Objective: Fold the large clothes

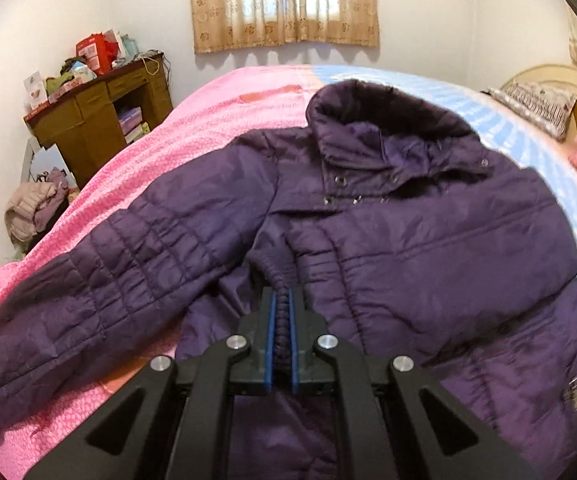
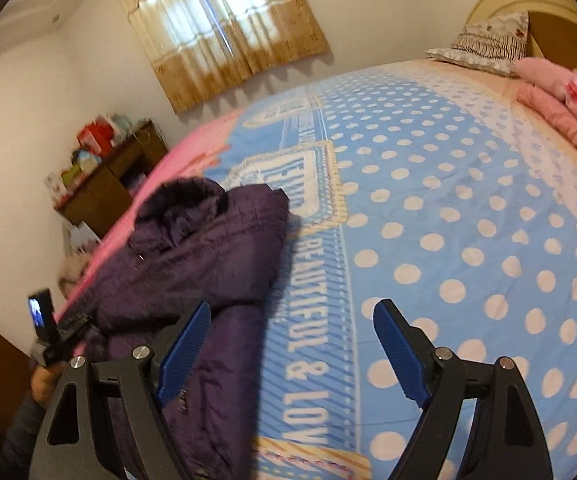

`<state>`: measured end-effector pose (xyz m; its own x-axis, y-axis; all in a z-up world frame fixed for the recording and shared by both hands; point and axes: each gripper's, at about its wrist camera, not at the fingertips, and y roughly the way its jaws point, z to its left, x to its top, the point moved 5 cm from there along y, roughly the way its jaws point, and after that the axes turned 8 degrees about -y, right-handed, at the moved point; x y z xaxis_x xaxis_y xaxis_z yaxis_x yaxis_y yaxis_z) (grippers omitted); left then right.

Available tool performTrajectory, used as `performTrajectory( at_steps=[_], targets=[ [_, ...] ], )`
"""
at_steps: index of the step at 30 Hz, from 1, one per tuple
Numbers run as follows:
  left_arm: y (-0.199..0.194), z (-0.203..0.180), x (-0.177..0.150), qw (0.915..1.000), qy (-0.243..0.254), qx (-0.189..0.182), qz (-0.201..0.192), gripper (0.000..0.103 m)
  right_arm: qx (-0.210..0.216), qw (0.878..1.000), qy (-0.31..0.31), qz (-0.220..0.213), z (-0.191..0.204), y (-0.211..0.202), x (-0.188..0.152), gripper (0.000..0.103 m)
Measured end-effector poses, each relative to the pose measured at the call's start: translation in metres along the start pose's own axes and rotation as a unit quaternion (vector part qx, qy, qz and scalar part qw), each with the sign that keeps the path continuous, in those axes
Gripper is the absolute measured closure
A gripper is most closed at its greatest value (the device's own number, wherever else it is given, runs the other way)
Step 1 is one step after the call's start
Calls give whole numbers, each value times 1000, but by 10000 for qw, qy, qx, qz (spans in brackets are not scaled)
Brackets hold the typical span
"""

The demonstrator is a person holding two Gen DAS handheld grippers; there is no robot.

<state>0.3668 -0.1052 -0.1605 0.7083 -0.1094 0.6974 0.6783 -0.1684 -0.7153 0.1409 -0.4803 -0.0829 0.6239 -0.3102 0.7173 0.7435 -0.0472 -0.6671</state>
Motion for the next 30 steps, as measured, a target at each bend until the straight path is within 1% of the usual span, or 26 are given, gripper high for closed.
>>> performTrajectory(
  at_steps=[1, 2, 4, 6, 7, 8, 10, 11, 12, 14, 17, 19, 21, 22, 24, 25, 26, 27, 28, 29, 30],
  targets=[
    [-1, 0, -1, 10000, 37, 35, -36, 90, -107, 9998, -139, 125, 0, 4, -1, 19],
    [-2, 2, -1, 10000, 24, 85, -35, 87, -159, 9994, -215, 201, 2, 6, -4, 19],
    [-9, 8, 2, 10000, -79, 13, -21, 87, -221, 9988, -315, 299, 3, 13, -5, 19],
    [-21, 16, 9, 9998, -67, 130, -162, 87, -215, 9987, -338, 308, 6, 16, -3, 19],
    [-26, 18, 12, 9995, -46, 180, -246, 83, -214, 9987, -361, 284, 8, 18, -1, 19],
    [-33, 21, 16, 9991, -47, 220, -353, 74, -237, 9987, -375, 236, 10, 19, 1, 19],
    [-47, 23, 25, 9978, -48, 288, -595, 62, -305, 9986, -417, 131, 13, 23, 7, 19],
    [-54, 19, 29, 9972, -28, 264, -701, 57, -319, 9986, -415, 97, 16, 26, 11, 19],
    [-55, 16, 32, 9970, -26, 239, -734, 54, -312, 9987, -397, 45, 18, 31, 14, 19],
    [-54, -1, 37, 9971, -25, 97, -756, 36, -225, 9990, -373, -117, 26, 43, 25, 19],
    [-41, -26, 38, 9969, 49, 66, -781, 29, -288, 9970, -613, -378, 47, 69, 40, 19],
    [-24, -44, 36, 9978, 90, 48, -656, 26, -315, 9949, -830, -487, 64, 94, 49, 19],
    [-8, -56, 32, 9984, 142, 61, -547, 25, -263, 9926, -1082, -481, 83, 121, 54, 19],
    [0, -61, 29, 9982, 243, 195, -509, 25, -279, 9917, -1168, -452, 89, 133, 55, 19],
    [20, -61, 24, 9964, 449, 616, -366, 23, -263, 9905, -1321, -286, 103, 162, 55, 19],
    [27, -60, 22, 9951, 497, 803, -289, 22, -222, 9904, -1360, -62, 111, 182, 51, 19],
    [38, -53, 19, 9941, 477, 969, -110, 19, -211, 9902, -1375, 82, 116, 194, 47, 19],
    [44, -45, 17, 9945, 359, 979, 15, 16, -180, 9898, -1402, 183, 120, 204, 43, 19],
    [47, -40, 16, 9945, 296, 1006, 68, 7, -205, 9875, -1535, 287, 128, 215, 37, 19],
    [49, -35, 16, 9938, 260, 1074, 117, 0, -252, 9854, -1654, 326, 133, 221, 33, 19],
    [51, -29, 15, 9933, 213, 1126, 148, 0, -288, 9828, -1791, 348, 138, 225, 28, 19]
  ],
)
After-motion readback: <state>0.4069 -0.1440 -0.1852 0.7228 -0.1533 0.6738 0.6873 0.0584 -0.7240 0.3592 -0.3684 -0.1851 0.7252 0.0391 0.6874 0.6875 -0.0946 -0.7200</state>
